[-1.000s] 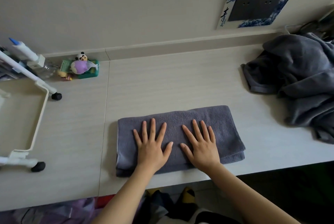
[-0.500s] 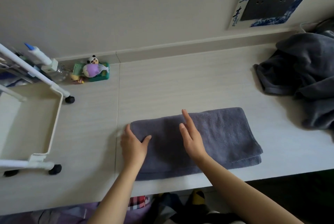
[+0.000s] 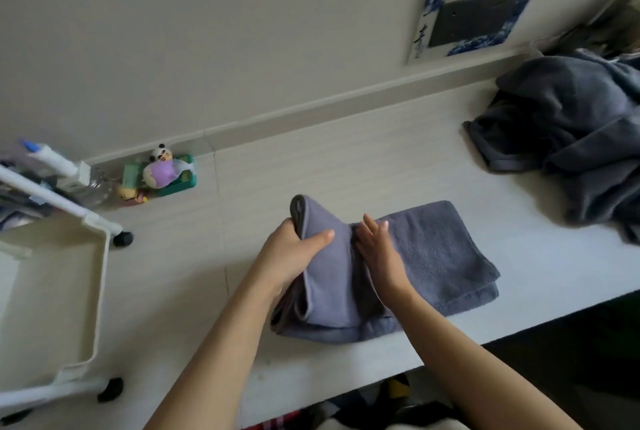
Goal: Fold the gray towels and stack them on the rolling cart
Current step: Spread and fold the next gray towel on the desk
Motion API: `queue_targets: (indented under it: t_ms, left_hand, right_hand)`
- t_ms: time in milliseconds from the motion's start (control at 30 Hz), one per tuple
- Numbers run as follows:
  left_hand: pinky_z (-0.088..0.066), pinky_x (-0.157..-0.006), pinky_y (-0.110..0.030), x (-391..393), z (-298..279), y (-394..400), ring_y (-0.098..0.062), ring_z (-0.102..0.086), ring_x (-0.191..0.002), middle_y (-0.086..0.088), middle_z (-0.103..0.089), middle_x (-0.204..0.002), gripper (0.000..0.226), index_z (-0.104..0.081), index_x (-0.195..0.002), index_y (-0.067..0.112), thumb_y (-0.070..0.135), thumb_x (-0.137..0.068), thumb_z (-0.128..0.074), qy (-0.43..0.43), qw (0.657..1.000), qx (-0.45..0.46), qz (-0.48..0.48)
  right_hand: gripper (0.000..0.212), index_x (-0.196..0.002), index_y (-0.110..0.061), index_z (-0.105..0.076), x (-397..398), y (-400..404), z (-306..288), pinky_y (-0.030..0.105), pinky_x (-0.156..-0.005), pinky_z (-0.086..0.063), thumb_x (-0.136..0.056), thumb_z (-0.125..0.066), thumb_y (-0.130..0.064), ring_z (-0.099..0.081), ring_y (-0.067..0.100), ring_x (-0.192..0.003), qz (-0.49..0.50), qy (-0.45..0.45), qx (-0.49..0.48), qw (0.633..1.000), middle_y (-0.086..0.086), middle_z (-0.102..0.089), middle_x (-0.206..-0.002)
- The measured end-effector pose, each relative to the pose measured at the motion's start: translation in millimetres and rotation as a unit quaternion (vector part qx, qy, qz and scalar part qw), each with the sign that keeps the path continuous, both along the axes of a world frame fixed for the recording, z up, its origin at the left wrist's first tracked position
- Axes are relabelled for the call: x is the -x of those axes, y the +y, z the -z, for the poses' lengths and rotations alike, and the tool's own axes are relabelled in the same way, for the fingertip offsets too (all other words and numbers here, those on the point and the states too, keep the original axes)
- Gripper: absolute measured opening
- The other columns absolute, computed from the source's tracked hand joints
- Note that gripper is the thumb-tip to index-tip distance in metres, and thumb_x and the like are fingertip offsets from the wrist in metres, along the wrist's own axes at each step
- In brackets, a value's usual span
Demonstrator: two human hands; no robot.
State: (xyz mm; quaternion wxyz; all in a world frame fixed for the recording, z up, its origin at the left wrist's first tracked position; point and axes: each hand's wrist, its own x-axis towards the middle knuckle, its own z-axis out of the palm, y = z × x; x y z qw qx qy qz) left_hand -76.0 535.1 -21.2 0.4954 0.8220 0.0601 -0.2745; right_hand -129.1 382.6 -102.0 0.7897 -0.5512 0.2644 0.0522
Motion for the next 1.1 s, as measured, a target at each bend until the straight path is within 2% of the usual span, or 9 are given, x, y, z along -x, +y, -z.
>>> queue_targets:
  t_ms: [167,367,467,533,633,700,800,933,1100]
  left_hand:
    - [-0.056,-0.073,-0.038,-11,-18,-78,-0.028,-0.065,-0.088,-0.011,-0.066,-0.100,0.057,-0.053,-0.102,0.010,0.052,-0.067,-0.067,-0.022,0.997,-0.009,0.068]
    - [-0.041,-0.085,-0.030,10,-10,-178,-0.032,-0.057,-0.109,-0.018,-0.061,-0.116,0.051,-0.044,-0.111,0.003,0.041,-0.083,-0.064,-0.094,0.992,-0.065,0.046]
    - [-0.055,-0.073,-0.031,20,10,-210,-0.026,-0.064,-0.092,-0.016,-0.061,-0.104,0.030,-0.044,-0.107,0.011,0.031,-0.089,-0.058,-0.029,0.996,0.082,0.019]
    - [-0.057,-0.078,-0.039,24,31,-221,-0.019,-0.065,-0.088,-0.012,-0.059,-0.102,0.015,-0.047,-0.106,0.018,0.024,-0.093,-0.052,0.014,0.986,0.160,0.032]
    - [-0.049,-0.096,-0.032,31,55,-222,-0.009,-0.061,-0.104,-0.003,-0.063,-0.107,0.014,-0.054,-0.101,0.030,0.027,-0.089,-0.047,-0.055,0.982,0.175,0.053]
    - [-0.044,-0.096,-0.022,36,65,-213,0.001,-0.056,-0.106,-0.001,-0.064,-0.108,0.022,-0.060,-0.102,0.022,0.020,-0.089,-0.043,-0.227,0.967,0.106,0.040]
    - [-0.037,-0.105,-0.039,43,87,-203,-0.017,-0.044,-0.125,-0.009,-0.059,-0.127,0.039,-0.065,-0.115,0.012,0.025,-0.089,-0.040,-0.437,0.890,-0.108,0.066]
    - [-0.012,-0.111,-0.058,54,103,-214,-0.033,-0.016,-0.141,-0.015,-0.031,-0.151,0.058,-0.046,-0.138,0.023,0.050,-0.087,-0.038,-0.379,0.866,-0.263,0.192]
    - [-0.013,-0.107,-0.065,59,111,-225,-0.041,-0.020,-0.140,-0.013,-0.026,-0.153,0.068,-0.033,-0.145,0.030,0.060,-0.084,-0.038,-0.356,0.821,-0.359,0.266]
  right_hand:
    - [0.074,-0.128,-0.016,-0.053,39,-70,-35,0.041,-0.098,-0.043,-0.082,-0.019,-0.063,-0.060,0.027,-0.111,0.038,0.003,-0.018,0.999,0.014,-0.060,-0.126]
    - [0.074,-0.119,-0.018,-0.060,54,-145,-79,0.037,-0.085,-0.049,-0.088,-0.011,-0.064,-0.065,0.026,-0.102,-0.008,0.041,0.058,0.997,0.010,-0.069,-0.109]
    - [0.058,-0.099,-0.024,-0.067,48,-179,-87,0.023,-0.080,-0.047,-0.088,-0.027,-0.065,-0.063,0.010,-0.095,-0.032,0.103,0.158,0.982,-0.003,-0.069,-0.096]
    - [0.052,-0.089,-0.021,-0.070,39,-202,-79,0.025,-0.080,-0.049,-0.079,-0.048,-0.067,-0.063,0.008,-0.084,-0.092,0.144,0.267,0.949,-0.006,-0.069,-0.086]
    - [0.046,-0.082,-0.010,-0.064,28,-227,-50,0.029,-0.064,-0.040,-0.075,-0.068,-0.054,-0.054,0.015,-0.069,-0.235,0.185,0.434,0.850,-0.002,-0.060,-0.071]
    - [0.035,-0.076,-0.008,-0.058,25,-230,-35,0.029,-0.057,-0.033,-0.079,-0.067,-0.042,-0.046,0.017,-0.063,-0.270,0.182,0.458,0.827,0.003,-0.052,-0.066]
    - [0.028,-0.079,-0.008,-0.053,28,-242,-23,0.029,-0.059,-0.036,-0.086,-0.061,-0.034,-0.046,0.016,-0.064,-0.271,0.154,0.423,0.851,0.004,-0.053,-0.071]
    - [0.021,-0.096,-0.008,-0.053,33,-258,-17,0.034,-0.072,-0.043,-0.091,-0.055,-0.028,-0.056,0.025,-0.083,-0.265,0.148,0.379,0.874,0.007,-0.061,-0.088]
    - [0.012,-0.102,-0.012,-0.048,44,-258,-2,0.026,-0.067,-0.038,-0.093,-0.053,-0.019,-0.055,0.025,-0.092,-0.251,0.134,0.391,0.875,-0.001,-0.055,-0.089]
